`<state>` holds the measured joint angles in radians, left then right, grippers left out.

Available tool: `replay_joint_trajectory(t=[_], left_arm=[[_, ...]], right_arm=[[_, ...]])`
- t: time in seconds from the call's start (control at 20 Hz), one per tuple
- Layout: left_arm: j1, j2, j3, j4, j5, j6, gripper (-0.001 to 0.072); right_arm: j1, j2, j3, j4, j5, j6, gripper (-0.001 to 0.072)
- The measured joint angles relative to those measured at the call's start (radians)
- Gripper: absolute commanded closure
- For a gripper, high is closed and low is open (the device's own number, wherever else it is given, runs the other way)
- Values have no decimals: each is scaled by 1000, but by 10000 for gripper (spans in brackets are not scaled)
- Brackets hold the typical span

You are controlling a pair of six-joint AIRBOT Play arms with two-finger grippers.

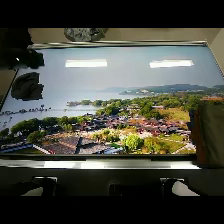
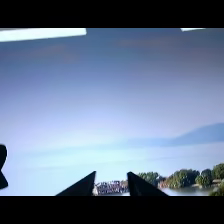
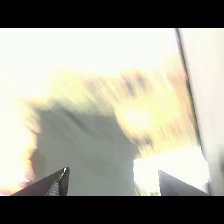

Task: Fold the shirts.

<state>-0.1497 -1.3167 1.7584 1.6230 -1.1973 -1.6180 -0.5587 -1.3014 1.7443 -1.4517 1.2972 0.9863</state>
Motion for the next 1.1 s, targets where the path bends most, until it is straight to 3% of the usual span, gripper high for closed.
replay_joint_trajectory(t=[0.1, 0.2, 0.4, 0.65, 1.1], left_arm=[[-3, -48, -53, 20, -151, -38, -9], [-18, -38, -190, 15, -220, -50, -10], [-51, 121, -544, -21, -111, -122, -9], [-62, 226, -727, -32, 14, -186, -9], [-63, 248, -771, -33, 50, -206, -9]], right_arm=[[211, -23, -36, 1, 24, 43, 104], [385, -54, -124, 9, 77, 76, 116], [579, -80, -305, -12, 107, 125, 75], [644, -87, -374, -23, 126, 167, 76], [659, -89, -390, -28, 141, 181, 76]])
